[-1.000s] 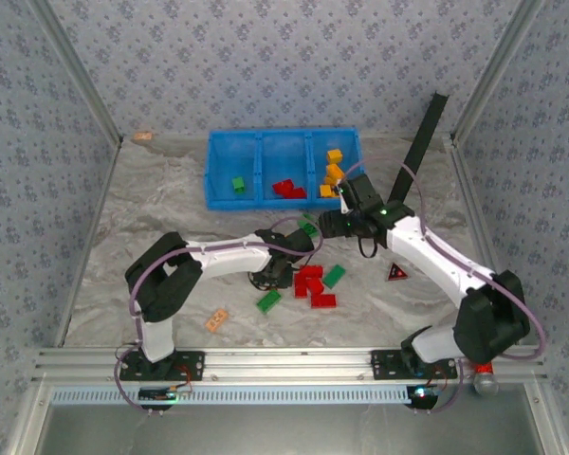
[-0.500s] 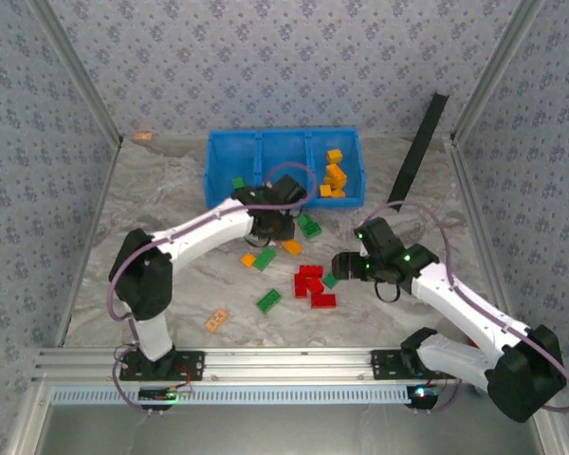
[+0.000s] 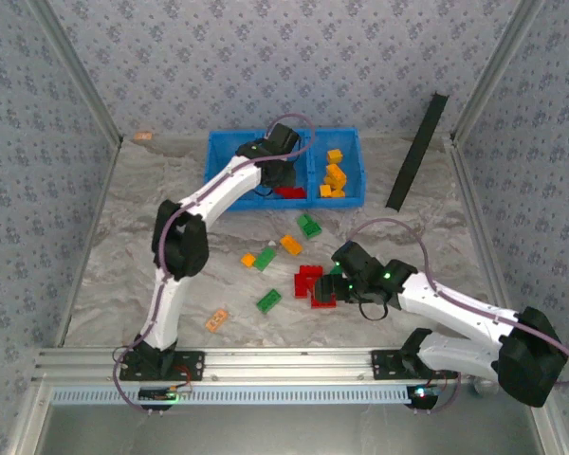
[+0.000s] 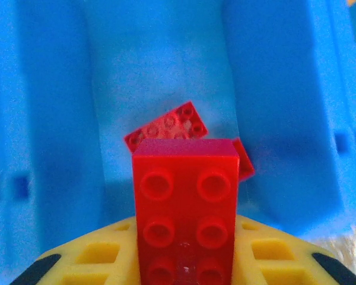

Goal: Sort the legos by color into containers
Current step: Place the lego in the container.

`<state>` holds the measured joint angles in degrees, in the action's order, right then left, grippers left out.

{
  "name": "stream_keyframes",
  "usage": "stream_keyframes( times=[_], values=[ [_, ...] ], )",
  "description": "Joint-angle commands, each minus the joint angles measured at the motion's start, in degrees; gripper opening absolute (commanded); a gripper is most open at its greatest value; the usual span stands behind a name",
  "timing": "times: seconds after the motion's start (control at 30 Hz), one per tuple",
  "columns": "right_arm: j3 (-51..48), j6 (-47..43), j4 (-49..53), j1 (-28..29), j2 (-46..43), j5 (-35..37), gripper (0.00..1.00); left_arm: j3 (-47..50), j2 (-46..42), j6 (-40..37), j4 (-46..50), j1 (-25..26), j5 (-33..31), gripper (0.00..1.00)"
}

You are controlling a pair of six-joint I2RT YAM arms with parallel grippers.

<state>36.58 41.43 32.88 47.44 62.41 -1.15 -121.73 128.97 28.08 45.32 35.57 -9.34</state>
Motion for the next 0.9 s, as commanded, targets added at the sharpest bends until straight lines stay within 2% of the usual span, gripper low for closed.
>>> stream_keyframes(
  times=[0.0, 0.2, 0.6, 0.87],
  values=[
    [0.37, 2.51, -0.79, 1.4, 1.87, 2.21, 0.93, -10.02, 5.96, -2.74, 4.37, -0.96, 1.47, 0.24],
    [0.51, 3.88, -1.58, 3.28, 5.64, 2.72, 0.93, -22.26, 15.97, -2.5, 8.2, -2.08, 4.13, 0.26],
    [0.48, 4.35, -5.31, 4.41, 11.99, 2.85, 0.93, -22.66, 18.52, -2.59, 7.59, -2.72, 5.64, 0.54],
    [0.8, 4.32, -6.88, 4.8, 15.35, 2.58, 0.87, -22.58, 16.16, -3.26, 7.84, -2.79, 6.42, 0.59]
  ],
)
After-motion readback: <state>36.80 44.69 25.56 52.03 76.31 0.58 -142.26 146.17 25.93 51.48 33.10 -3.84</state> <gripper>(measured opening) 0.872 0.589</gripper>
